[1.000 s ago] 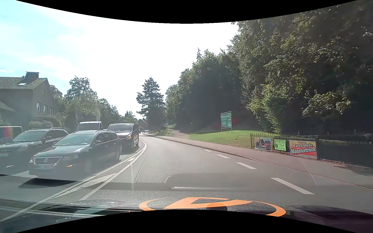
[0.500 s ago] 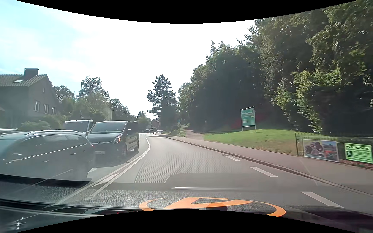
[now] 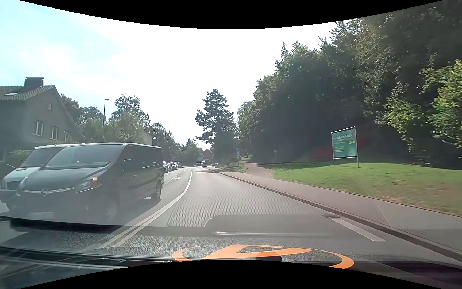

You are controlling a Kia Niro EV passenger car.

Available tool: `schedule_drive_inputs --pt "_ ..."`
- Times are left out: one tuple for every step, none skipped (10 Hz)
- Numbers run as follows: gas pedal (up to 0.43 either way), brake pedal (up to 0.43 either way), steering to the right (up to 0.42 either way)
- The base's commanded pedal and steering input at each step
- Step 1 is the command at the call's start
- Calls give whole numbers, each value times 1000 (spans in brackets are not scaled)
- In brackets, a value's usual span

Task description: Follow the waypoints while adhering to traffic rules and regulations

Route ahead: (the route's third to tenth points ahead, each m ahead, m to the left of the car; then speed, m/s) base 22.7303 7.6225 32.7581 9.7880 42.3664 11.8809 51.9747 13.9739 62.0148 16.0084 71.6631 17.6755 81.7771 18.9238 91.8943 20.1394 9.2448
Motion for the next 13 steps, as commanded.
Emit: schedule_drive_inputs --pt "197 0 -49" --pt "197 0 -44" --pt "197 0 -46" --pt "197 0 -53" --pt "197 0 -60" --pt "197 0 -64" --pt "197 0 -66" --pt "197 0 -67" --pt "197 0 -67" --pt "197 0 -66" --pt "197 0 -65" --pt "197 0 -63" --pt "197 0 -56"
